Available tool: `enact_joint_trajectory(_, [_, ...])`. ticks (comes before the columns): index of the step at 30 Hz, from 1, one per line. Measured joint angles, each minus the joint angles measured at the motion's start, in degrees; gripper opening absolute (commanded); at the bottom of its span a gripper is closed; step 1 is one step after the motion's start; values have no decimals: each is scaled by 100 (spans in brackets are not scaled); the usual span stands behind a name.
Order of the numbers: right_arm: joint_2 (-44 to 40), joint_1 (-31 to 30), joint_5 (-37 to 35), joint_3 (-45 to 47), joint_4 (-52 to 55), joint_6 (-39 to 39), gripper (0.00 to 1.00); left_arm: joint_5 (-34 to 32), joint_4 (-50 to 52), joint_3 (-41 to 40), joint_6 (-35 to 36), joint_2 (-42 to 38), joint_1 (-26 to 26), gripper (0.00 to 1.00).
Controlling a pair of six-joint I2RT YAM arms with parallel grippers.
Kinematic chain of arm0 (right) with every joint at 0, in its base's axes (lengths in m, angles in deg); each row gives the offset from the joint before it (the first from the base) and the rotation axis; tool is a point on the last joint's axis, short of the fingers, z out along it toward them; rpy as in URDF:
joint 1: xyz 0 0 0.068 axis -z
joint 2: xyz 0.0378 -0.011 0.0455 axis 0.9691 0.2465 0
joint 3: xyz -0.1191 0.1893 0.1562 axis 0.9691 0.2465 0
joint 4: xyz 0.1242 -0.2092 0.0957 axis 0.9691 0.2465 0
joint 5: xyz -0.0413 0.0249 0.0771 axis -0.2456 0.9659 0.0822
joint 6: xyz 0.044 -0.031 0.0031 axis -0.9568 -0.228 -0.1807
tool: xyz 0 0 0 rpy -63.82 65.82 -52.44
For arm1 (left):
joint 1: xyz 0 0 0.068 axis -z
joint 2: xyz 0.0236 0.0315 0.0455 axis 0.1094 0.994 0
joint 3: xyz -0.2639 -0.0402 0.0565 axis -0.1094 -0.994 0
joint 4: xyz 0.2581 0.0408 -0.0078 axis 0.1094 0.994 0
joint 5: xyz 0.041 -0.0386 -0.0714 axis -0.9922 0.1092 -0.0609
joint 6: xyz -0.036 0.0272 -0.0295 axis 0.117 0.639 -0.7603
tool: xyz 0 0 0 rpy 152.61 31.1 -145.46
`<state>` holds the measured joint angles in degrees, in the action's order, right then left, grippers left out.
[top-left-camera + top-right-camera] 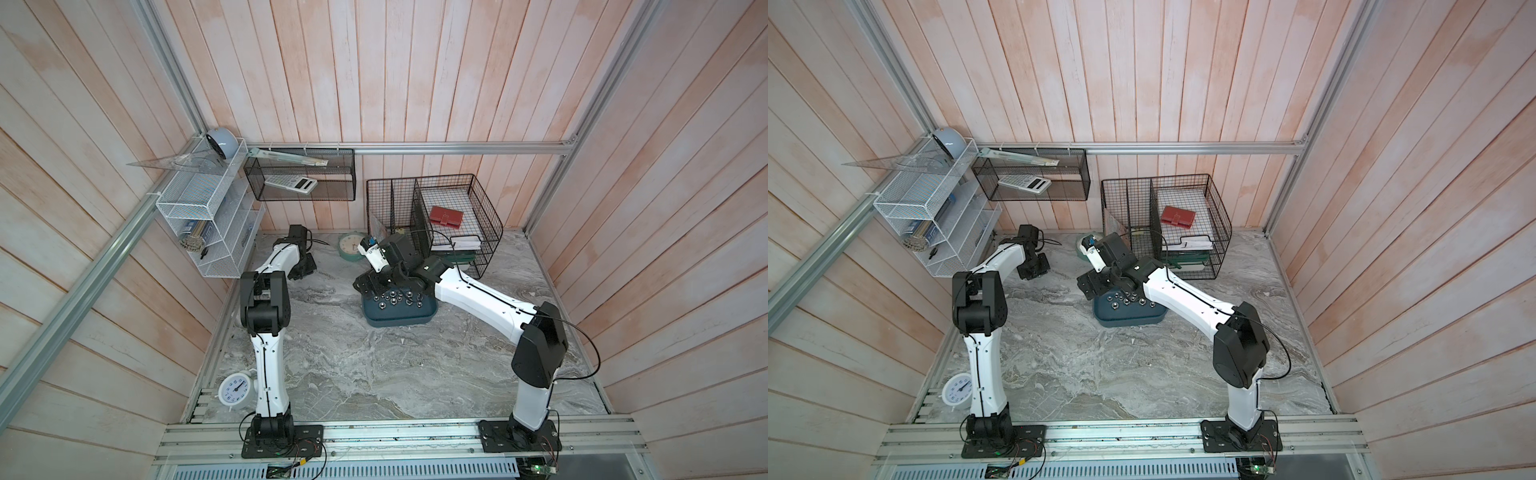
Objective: Put the nuts on the desktop into the storage box
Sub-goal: Pick up the nut from the center of the board.
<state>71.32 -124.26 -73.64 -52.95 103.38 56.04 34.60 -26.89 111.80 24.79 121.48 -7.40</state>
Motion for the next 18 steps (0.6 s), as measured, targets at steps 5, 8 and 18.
enact_joint_trajectory(5, [0, 0, 0, 2, -2, -15, 98, 35, -31, -79, -9, -52, 0, 22])
enact_joint_trajectory(8, [-7, 0, 0, 35, -20, -28, 98, 105, -26, -278, -42, -195, 0, 22])
enact_joint_trajectory(18, [-466, 0, -111, 809, -170, -197, 98, 271, -13, -1178, -153, -1388, 85, 22])
